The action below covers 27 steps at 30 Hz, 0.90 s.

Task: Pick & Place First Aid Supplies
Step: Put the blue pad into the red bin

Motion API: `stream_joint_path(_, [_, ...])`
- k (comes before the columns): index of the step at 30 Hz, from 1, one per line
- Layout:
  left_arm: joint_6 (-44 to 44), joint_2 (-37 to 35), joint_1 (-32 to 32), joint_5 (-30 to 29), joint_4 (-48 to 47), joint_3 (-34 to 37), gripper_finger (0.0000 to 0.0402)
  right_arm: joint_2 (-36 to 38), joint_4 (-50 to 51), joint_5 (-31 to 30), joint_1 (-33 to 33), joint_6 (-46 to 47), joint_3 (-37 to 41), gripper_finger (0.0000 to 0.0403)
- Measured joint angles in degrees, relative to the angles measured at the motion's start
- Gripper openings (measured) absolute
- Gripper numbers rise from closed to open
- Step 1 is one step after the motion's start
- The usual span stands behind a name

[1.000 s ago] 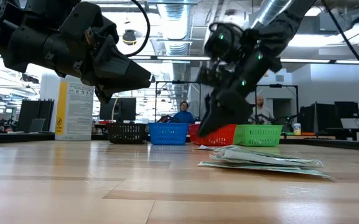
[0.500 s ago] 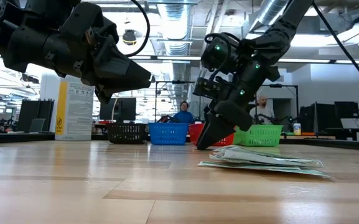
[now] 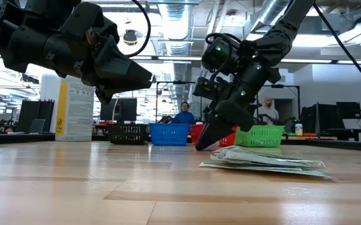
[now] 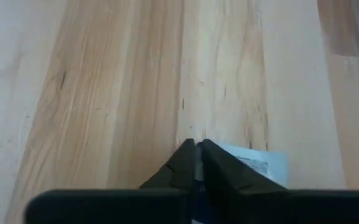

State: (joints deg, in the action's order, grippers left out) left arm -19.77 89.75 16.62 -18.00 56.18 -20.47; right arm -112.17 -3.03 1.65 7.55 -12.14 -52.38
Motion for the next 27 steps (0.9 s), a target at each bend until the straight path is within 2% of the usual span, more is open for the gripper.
stream_joint_path(3, [0.0, 0.0, 0.0, 0.0, 0.0, 0.0, 0.0112, 0.0, -0.1, 0.0, 0.0, -0.1, 0.0, 0.0005])
stream_joint_path(14, [0.0, 0.0, 0.0, 0.0, 0.0, 0.0, 0.0112, 1.1, 0.4, -0.2, 0.0, 0.0, 0.1, 0.0004])
stream_joint_path(27, [0.3, 0.0, 0.0, 0.0, -0.9, 0.0, 0.0112, 21.3, 14.4, -0.6, -6.0, 1.5, 0.5, 0.0002])
